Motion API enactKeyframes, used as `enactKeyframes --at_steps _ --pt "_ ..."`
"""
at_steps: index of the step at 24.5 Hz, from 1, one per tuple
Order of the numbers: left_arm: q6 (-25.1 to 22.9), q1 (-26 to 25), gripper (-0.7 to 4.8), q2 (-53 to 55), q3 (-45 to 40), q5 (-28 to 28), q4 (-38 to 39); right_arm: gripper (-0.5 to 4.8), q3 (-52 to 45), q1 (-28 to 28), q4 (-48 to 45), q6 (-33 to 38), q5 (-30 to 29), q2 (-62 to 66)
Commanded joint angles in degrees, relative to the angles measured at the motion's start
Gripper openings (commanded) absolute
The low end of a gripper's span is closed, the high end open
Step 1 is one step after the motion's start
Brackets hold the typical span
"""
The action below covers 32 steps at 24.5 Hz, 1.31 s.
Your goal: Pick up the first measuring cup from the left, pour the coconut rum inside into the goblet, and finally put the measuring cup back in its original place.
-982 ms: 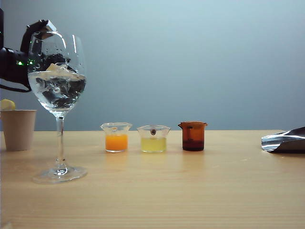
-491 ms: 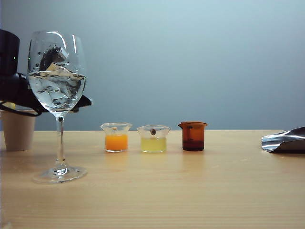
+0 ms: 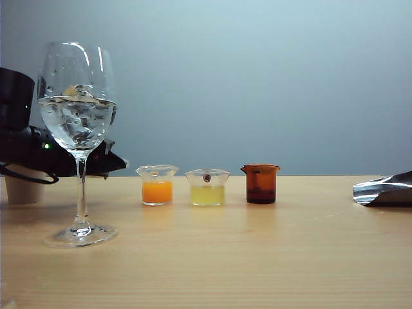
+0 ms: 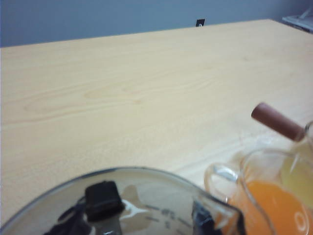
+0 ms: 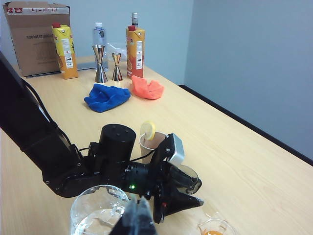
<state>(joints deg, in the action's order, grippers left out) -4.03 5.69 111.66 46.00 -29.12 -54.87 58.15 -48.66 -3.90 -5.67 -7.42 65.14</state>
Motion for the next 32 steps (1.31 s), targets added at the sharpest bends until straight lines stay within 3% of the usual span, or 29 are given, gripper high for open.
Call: enactKeyframes --at_steps 1,27,29,31,32 --pt "0.0 0.1 0.66 1.0 0.2 0.7 -2.4 -0.06 0.2 0.0 0.6 0.1 -0.2 -0.1" --pt "0.2 1.4 0.7 9.8 3.6 4.9 -5.4 -0.07 0.2 0.0 2.4 0.0 -0.2 -0.1" --pt "0.2 1.4 1.2 9.8 3.6 4.9 -5.2 -0.06 0.2 0.0 2.4 0.0 -0.2 -0.1" --pt "1.4 1.4 2.24 9.7 3.6 4.9 -5.2 -0.06 0.2 0.1 2.5 0.0 -0.2 -0.1" --pt "2.6 1.4 3.54 9.7 3.6 4.8 -5.2 -0.06 0.2 0.1 2.8 0.0 -0.2 -0.1"
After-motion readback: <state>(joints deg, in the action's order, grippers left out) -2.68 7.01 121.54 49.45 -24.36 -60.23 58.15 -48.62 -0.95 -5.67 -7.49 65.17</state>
